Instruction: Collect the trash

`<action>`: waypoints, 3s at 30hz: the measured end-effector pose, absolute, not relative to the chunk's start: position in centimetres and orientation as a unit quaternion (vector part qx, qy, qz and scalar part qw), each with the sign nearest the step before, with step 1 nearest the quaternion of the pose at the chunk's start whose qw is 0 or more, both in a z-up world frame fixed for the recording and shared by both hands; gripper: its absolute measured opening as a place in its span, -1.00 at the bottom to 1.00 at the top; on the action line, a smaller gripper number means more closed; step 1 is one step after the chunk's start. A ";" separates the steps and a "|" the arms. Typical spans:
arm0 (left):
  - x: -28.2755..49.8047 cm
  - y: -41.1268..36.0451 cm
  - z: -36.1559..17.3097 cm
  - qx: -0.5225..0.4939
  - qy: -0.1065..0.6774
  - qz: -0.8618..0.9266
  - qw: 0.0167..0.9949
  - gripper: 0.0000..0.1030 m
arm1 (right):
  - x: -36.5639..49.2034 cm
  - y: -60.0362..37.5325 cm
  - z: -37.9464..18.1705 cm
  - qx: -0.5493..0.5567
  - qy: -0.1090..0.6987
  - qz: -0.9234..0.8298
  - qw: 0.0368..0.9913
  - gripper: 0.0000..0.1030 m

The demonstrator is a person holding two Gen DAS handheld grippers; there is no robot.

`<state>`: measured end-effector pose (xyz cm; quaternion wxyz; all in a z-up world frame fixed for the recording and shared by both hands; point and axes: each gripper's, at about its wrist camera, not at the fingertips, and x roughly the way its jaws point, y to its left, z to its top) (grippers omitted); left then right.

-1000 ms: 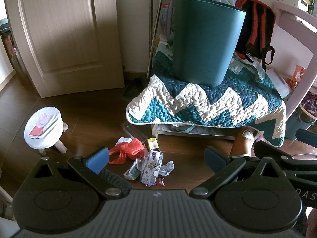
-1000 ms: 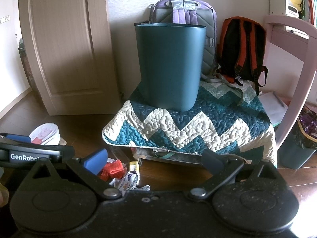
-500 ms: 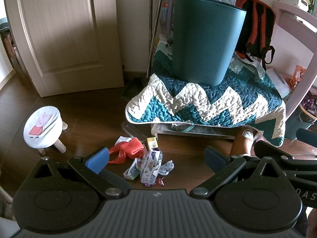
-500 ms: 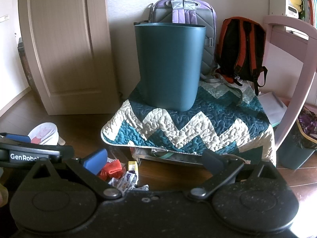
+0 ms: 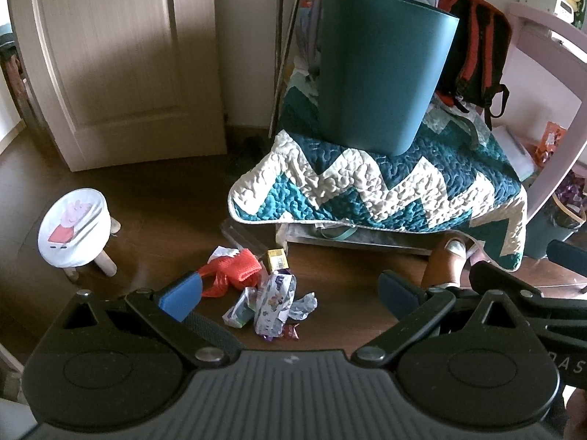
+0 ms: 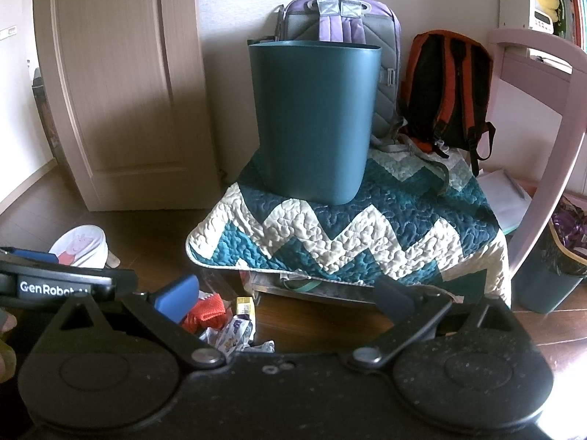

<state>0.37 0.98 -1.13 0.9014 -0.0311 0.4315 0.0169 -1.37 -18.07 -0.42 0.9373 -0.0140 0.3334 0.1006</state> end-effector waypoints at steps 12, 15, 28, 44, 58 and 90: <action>1.7 1.1 -3.2 -0.044 0.447 0.011 0.893 1.00 | 0.0 -17.9 -1.6 -0.026 0.341 0.102 0.934 0.98; 2.9 1.4 -4.0 -0.049 0.454 0.004 0.890 1.00 | 1.3 -17.5 -2.1 -0.035 0.346 0.109 0.931 0.98; 12.6 8.7 -7.2 -0.063 0.472 0.035 0.878 1.00 | 10.1 -17.2 -6.5 -0.040 0.389 0.145 0.909 0.93; 24.7 17.3 -18.6 -0.034 0.565 0.010 0.824 1.00 | 20.2 -13.1 -19.2 -0.063 0.503 0.214 0.835 0.68; 31.4 20.4 -37.6 -0.083 0.671 0.029 0.736 1.00 | 23.4 -6.3 -33.2 -0.122 0.598 0.272 0.743 0.43; 33.5 17.8 -48.1 -0.207 0.676 0.048 0.706 -0.30 | 26.4 -3.2 -46.7 -0.065 0.665 0.230 0.707 -0.72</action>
